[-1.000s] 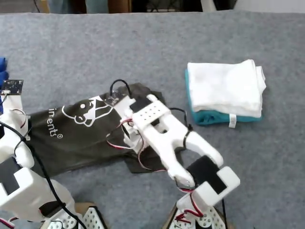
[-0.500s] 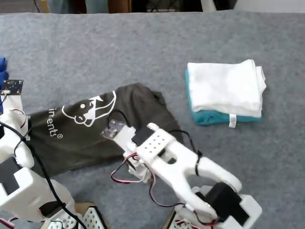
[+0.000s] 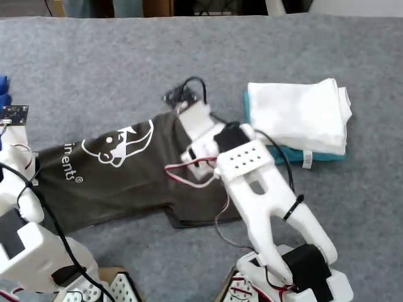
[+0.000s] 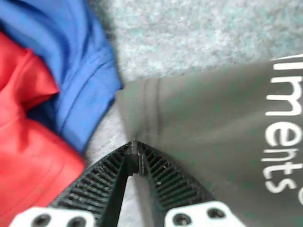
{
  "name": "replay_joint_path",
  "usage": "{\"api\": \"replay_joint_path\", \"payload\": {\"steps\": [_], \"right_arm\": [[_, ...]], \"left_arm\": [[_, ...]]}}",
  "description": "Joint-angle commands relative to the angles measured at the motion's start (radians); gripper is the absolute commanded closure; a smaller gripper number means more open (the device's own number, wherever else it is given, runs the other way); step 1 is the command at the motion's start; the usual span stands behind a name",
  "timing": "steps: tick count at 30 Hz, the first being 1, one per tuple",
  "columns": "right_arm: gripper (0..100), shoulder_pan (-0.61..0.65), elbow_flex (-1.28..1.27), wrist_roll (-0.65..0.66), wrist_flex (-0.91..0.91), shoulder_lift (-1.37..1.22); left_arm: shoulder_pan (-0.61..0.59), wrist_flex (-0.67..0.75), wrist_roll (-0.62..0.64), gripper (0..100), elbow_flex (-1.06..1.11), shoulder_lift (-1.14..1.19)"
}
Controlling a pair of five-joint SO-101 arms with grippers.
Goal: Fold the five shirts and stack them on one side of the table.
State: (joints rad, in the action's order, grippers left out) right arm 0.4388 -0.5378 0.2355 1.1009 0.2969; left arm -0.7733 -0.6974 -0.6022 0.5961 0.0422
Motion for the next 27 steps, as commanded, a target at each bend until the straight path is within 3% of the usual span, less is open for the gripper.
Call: {"api": "replay_joint_path", "payload": {"steps": [1, 9, 14, 21, 27], "right_arm": [[98.4, -0.021, 0.145, 0.002, -0.066, -0.036], [98.4, -0.038, 0.565, 0.0, -0.058, -0.446], [98.4, -0.1, 0.891, -0.058, 0.061, -0.719], [98.4, -0.158, 1.28, -0.066, 0.21, -1.087], [98.4, -0.169, 1.581, -0.066, 0.341, -1.334]], "left_arm": [[-0.024, -0.028, -0.003, 97, -0.018, -0.147], [0.065, -0.147, 0.003, 97, -0.047, -0.299], [0.116, -0.155, -0.005, 97, -0.073, -0.172], [0.073, 0.074, -0.005, 97, -0.107, 0.149], [0.015, -0.018, -0.008, 97, -0.216, 0.195]]}}
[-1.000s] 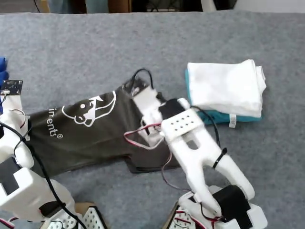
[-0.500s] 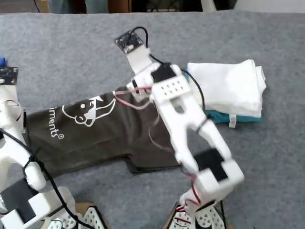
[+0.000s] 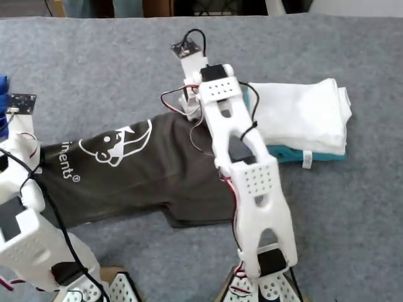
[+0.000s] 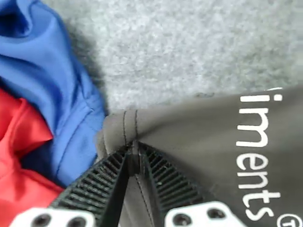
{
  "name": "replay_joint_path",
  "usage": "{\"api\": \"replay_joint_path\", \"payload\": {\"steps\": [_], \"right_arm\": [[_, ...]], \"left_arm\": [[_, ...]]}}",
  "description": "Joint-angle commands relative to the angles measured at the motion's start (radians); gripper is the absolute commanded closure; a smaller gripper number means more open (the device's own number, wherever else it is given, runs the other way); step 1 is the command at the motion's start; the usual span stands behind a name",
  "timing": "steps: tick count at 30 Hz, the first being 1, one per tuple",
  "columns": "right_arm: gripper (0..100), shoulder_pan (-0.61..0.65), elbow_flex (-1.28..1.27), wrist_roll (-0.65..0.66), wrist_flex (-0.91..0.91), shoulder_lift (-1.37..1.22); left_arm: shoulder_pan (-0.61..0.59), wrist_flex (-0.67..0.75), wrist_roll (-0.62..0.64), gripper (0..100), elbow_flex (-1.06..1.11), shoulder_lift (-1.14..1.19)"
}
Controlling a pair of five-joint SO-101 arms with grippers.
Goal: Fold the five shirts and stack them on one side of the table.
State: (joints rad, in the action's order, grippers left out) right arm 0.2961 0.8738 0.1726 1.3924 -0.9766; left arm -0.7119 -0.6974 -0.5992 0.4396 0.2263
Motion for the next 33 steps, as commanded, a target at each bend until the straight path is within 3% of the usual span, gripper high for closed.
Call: {"api": "replay_joint_path", "payload": {"steps": [1, 5, 13, 25, 33], "right_arm": [[98.4, -0.041, 0.22, -0.003, 0.068, -0.094], [98.4, -0.089, 0.42, -0.002, 0.169, -0.2], [98.4, -0.046, 0.808, 0.0, 0.367, -0.26], [98.4, 0.178, 0.49, -0.008, 0.374, -0.019], [98.4, 0.061, 0.291, -0.104, 0.316, -0.094]], "left_arm": [[-0.054, -0.018, -0.011, 97, -0.061, 0.011], [-0.074, -0.025, -0.058, 97, -0.058, 0.009], [-0.076, -0.025, -0.091, 97, -0.045, 0.002], [-0.074, -0.017, -0.089, 97, -0.036, 0.011], [-0.087, -0.017, -0.086, 97, -0.036, 0.012]]}}
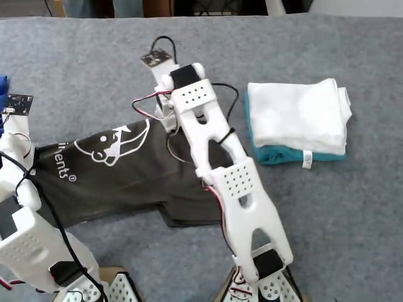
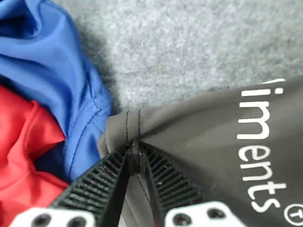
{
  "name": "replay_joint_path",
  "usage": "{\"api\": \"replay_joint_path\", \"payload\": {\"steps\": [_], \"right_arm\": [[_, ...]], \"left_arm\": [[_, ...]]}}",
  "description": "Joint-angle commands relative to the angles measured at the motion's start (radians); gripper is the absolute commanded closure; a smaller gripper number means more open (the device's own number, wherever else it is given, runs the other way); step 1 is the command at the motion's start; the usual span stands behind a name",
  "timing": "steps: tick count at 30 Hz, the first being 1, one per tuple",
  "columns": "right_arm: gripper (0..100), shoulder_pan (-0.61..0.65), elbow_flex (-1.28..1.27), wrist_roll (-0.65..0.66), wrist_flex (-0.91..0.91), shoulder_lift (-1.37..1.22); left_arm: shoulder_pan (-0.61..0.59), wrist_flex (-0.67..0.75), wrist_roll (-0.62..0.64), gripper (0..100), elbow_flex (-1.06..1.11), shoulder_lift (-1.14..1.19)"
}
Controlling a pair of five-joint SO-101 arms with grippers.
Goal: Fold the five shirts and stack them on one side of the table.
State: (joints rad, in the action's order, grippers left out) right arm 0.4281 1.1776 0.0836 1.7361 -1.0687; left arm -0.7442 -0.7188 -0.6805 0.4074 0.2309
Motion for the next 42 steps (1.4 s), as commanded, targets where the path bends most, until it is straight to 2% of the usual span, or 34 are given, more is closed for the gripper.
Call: {"api": "replay_joint_path", "payload": {"steps": [1, 6, 17, 24, 33, 37, 42], "right_arm": [[98.4, -0.098, -0.013, -0.015, -0.038, -0.021], [98.4, -0.186, -0.013, -0.014, -0.063, -0.074], [98.4, -0.114, 0.199, -0.015, 0.031, 0.005], [98.4, -0.091, 0.196, -0.015, 0.012, 0.101], [98.4, -0.14, 0.145, -0.014, -0.086, -0.133], [98.4, -0.183, 0.232, -0.014, -0.058, -0.2], [98.4, -0.164, 0.39, -0.014, 0.025, -0.205]], "left_arm": [[-0.054, 0.005, -0.005, 97, -0.004, 0.008], [-0.054, 0.005, -0.005, 97, -0.004, 0.008], [-0.05, -0.002, -0.005, 97, -0.018, -0.012], [-0.033, -0.005, -0.005, 97, 0.088, -0.244], [0.015, 0.005, -0.006, 97, 0.338, -0.6], [0.012, 0.011, -0.011, 97, 0.38, -0.583], [0.015, 0.055, -0.011, 97, 0.375, -0.485]]}}
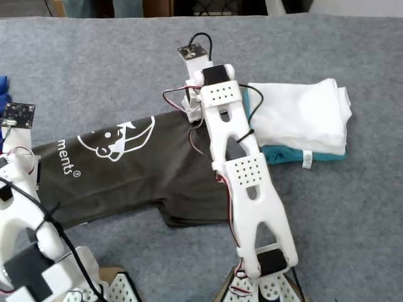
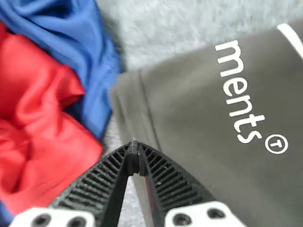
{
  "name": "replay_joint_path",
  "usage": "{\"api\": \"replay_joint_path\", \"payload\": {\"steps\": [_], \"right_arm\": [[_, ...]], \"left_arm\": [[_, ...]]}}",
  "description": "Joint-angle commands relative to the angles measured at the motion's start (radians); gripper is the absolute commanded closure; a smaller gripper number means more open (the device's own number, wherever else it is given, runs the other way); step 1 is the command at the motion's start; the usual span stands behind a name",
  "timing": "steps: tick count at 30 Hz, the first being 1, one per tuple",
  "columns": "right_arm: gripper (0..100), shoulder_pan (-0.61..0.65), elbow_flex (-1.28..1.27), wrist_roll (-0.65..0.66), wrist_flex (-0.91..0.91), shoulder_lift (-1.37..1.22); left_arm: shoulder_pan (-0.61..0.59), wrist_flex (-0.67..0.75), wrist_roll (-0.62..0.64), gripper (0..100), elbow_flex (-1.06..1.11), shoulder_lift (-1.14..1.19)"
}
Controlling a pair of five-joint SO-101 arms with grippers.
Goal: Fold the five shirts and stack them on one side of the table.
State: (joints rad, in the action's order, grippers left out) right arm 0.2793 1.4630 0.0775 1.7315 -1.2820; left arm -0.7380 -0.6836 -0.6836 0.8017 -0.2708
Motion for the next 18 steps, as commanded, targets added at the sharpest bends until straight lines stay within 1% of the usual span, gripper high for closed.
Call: {"api": "replay_joint_path", "payload": {"steps": [1, 4, 9, 12, 15, 18], "right_arm": [[98.4, -0.014, 0.136, -0.008, 0.029, 0.008], [98.4, -0.014, 0.211, -0.008, 0.029, 0.01], [98.4, -0.021, 0.191, -0.008, 0.035, 0.107], [98.4, -0.011, 0.185, 0.037, 0.037, 0.197], [98.3, 0.017, 0.088, 0.106, 0.037, 0.315], [98.3, 0.046, -0.122, 0.169, 0.037, 0.473]], "left_arm": [[0.008, 0.018, -0.008, 97, -0.031, 0.026], [0.001, 0.018, -0.008, 97, -0.051, 0.026], [-0.002, 0.017, -0.008, 97, -0.058, 0.025], [-0.016, 0.0, -0.009, 97, -0.058, 0.025], [-0.044, -0.025, -0.009, 97, -0.071, 0.025], [-0.082, -0.017, -0.009, 97, -0.077, 0.026]]}}
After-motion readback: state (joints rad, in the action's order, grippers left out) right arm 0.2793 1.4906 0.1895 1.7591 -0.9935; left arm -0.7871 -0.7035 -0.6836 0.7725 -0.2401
